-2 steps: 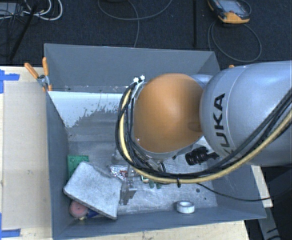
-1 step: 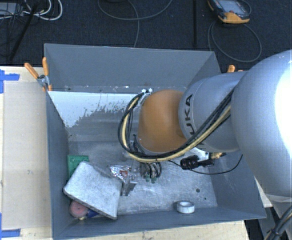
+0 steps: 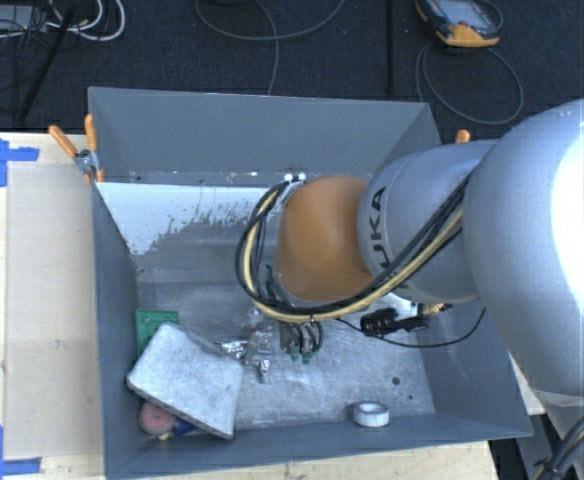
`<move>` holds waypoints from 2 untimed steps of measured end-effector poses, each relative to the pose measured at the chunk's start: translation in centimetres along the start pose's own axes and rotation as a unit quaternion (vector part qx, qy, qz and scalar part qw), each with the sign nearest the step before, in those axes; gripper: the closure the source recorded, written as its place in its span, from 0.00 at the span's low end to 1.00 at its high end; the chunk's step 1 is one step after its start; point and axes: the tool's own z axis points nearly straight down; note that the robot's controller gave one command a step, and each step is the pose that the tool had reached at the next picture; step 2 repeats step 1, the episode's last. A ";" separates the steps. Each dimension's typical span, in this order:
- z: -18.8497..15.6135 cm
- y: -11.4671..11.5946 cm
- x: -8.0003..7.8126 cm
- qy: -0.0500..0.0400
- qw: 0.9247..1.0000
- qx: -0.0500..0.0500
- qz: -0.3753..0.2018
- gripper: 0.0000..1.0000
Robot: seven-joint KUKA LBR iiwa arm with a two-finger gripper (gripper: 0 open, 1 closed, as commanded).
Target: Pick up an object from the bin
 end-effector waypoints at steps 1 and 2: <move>-11.0 0.9 2.0 -0.004 1.000 -0.002 -0.016 1.00; -11.0 0.9 2.0 -0.004 1.000 -0.002 -0.016 1.00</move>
Offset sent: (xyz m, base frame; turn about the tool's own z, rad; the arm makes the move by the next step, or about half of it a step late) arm -0.0193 0.0115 0.1067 -0.0357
